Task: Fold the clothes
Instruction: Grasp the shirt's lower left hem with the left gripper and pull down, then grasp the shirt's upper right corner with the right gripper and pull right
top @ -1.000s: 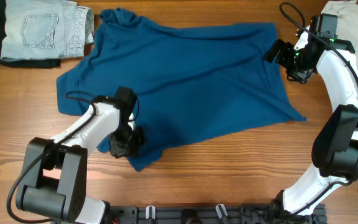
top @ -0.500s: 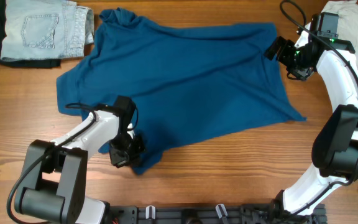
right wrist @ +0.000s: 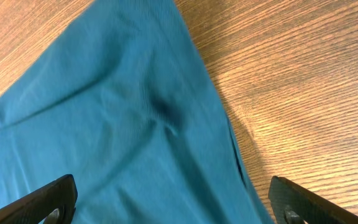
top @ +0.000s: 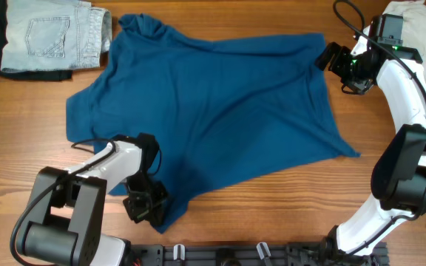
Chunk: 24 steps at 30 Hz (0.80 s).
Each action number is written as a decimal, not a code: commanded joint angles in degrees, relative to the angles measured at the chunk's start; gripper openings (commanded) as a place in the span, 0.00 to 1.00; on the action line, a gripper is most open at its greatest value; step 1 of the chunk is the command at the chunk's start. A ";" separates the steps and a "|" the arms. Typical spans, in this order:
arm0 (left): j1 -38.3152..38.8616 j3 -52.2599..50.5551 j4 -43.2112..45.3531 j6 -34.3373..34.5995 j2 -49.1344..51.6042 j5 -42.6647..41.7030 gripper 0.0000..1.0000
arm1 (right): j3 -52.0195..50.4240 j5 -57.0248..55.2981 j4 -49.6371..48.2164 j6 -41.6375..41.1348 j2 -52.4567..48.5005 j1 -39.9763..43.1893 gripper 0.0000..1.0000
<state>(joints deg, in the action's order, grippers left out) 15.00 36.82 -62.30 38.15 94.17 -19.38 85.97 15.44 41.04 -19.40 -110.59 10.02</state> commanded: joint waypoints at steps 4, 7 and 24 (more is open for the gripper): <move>0.22 -3.02 -8.04 10.82 -1.01 7.48 0.04 | 0.66 0.92 -0.35 -0.13 0.20 -0.22 0.99; 0.22 -3.02 -9.64 12.46 -3.65 7.85 0.04 | 0.66 0.92 -0.13 -0.13 0.20 -0.26 0.99; 0.26 -2.93 -6.45 19.04 -31.32 1.49 0.04 | 0.72 -4.72 -13.07 3.96 0.20 -7.52 0.31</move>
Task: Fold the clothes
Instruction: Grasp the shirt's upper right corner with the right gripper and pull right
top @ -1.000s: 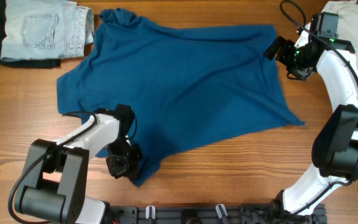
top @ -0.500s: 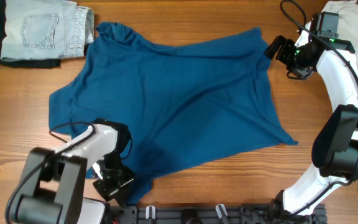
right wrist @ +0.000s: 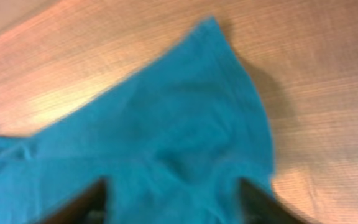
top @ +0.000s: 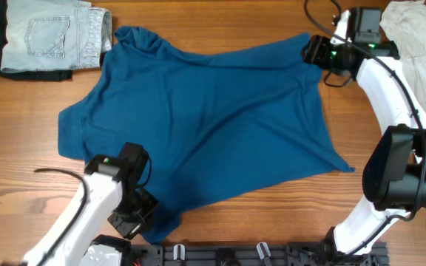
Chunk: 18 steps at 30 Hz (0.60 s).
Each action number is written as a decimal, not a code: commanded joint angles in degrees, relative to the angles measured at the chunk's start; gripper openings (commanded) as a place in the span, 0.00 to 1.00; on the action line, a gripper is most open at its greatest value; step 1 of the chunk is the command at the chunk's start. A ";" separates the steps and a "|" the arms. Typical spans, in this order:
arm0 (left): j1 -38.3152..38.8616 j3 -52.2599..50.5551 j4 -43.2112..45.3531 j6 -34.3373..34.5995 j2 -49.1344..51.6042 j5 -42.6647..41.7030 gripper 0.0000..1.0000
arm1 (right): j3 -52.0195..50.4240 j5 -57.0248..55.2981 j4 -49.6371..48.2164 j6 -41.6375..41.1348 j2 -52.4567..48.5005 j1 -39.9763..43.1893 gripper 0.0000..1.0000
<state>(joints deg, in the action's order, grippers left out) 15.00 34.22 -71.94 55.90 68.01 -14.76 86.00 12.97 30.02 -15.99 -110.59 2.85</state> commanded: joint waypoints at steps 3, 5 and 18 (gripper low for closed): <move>0.26 -0.33 8.66 -1.95 -9.42 -5.51 0.04 | 0.70 -2.29 -3.74 0.52 0.09 -0.37 0.08; 0.26 -0.33 11.67 -3.26 -11.74 -6.16 0.04 | 0.70 -2.29 -3.89 0.22 -0.11 -0.37 0.05; 0.26 -0.35 25.07 -6.03 -13.94 -6.40 0.19 | 0.68 -4.09 11.19 -3.69 -8.24 -0.15 0.04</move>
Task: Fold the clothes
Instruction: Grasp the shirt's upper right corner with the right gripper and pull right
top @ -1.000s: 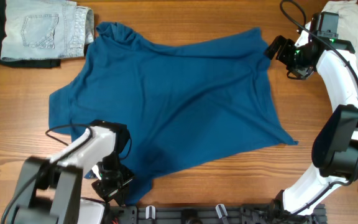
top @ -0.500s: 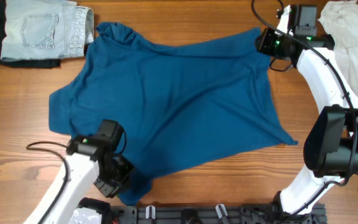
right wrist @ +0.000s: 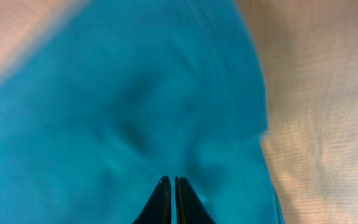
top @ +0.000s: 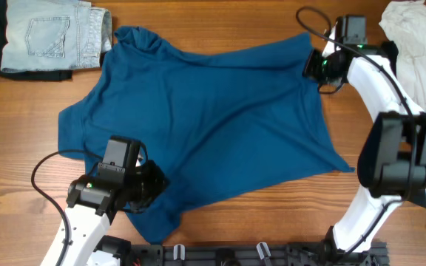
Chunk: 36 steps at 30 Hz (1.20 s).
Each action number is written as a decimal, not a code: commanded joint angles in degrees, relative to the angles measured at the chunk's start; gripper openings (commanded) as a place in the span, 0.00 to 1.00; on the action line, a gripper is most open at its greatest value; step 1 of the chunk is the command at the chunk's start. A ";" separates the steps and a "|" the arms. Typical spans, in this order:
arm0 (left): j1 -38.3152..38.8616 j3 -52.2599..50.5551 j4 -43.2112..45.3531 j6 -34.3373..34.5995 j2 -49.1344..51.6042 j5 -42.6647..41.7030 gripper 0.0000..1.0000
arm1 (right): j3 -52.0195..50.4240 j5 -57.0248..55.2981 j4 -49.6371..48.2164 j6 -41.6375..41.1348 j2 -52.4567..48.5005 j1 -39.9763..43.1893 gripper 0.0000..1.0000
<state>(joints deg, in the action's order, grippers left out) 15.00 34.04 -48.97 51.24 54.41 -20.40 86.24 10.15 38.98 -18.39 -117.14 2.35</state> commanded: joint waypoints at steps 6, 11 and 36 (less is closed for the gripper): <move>0.26 -0.17 6.32 -1.57 -0.35 0.13 0.35 | 0.04 -7.15 9.22 -0.96 -1.77 0.39 0.04; 0.26 -0.17 8.33 -1.62 -0.35 0.96 0.48 | -1.55 -8.09 9.14 0.33 -1.97 0.79 0.04; 0.26 -0.17 8.07 -4.00 -0.35 0.92 0.52 | -2.16 -16.50 10.25 -4.74 -8.55 8.26 0.04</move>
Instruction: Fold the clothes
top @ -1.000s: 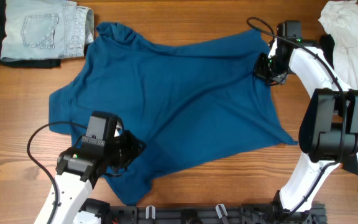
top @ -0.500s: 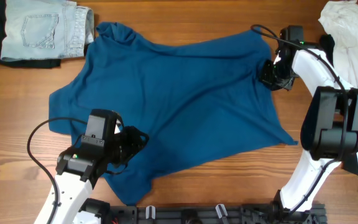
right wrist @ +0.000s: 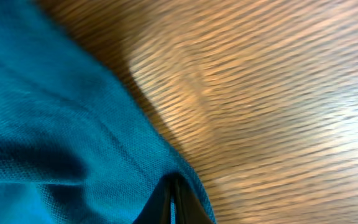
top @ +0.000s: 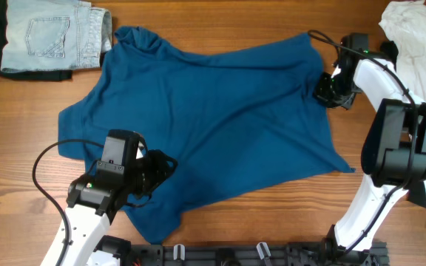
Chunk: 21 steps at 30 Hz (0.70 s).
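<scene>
A blue shirt lies spread flat across the wooden table, collar end toward the upper left. At the shirt's right edge, a little below its upper right corner, my right gripper rests. In the right wrist view its fingers are shut, with the hem of the blue shirt pinched thinly between them. My left gripper lies on the lower left part of the shirt. Whether its jaws stand apart or together does not show from overhead.
Folded light denim jeans lie on a dark garment at the back left. A crumpled cream garment sits at the back right. Bare wood borders the shirt's right edge. A black rail runs along the front.
My right gripper, still shut, has moved from near the shirt's upper right corner to a spot lower down its right edge. The left gripper has shifted slightly right. The shirt lies as before.
At first my right gripper was open over the shirt's right edge and the left sat at the bottom hem. Then the shirt lay shifted left and flatter. Later the right fingers were shut at the corner and the left gripper rested on the lower left; now the right pinches the edge.
</scene>
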Each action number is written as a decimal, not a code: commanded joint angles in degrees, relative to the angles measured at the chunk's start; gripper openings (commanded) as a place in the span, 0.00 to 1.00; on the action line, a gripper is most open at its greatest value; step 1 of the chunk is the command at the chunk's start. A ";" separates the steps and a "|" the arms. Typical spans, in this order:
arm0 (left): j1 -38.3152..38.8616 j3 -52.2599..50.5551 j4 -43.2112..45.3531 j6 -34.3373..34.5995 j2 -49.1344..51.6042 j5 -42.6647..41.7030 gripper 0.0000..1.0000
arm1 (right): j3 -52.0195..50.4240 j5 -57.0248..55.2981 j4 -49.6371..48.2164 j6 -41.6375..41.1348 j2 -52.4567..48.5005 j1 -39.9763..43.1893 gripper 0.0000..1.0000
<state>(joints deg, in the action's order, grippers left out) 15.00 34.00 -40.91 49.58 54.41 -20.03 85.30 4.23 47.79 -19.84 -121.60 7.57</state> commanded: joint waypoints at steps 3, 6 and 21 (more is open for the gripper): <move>0.26 -0.13 0.00 -4.28 -0.35 0.57 0.55 | -1.22 -12.50 1.99 -3.85 -4.09 3.56 0.04; 0.26 -0.13 0.02 -4.44 -0.35 0.59 0.56 | -1.20 -13.99 1.97 -4.35 -4.09 3.89 0.04; 0.26 -0.13 2.73 -7.45 -0.35 0.57 0.58 | -1.20 -21.33 6.03 -12.90 -3.82 6.29 0.04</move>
<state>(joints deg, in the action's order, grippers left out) 15.00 34.00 -39.24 44.34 54.41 -19.99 85.71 -10.52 53.58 -29.65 -121.78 11.38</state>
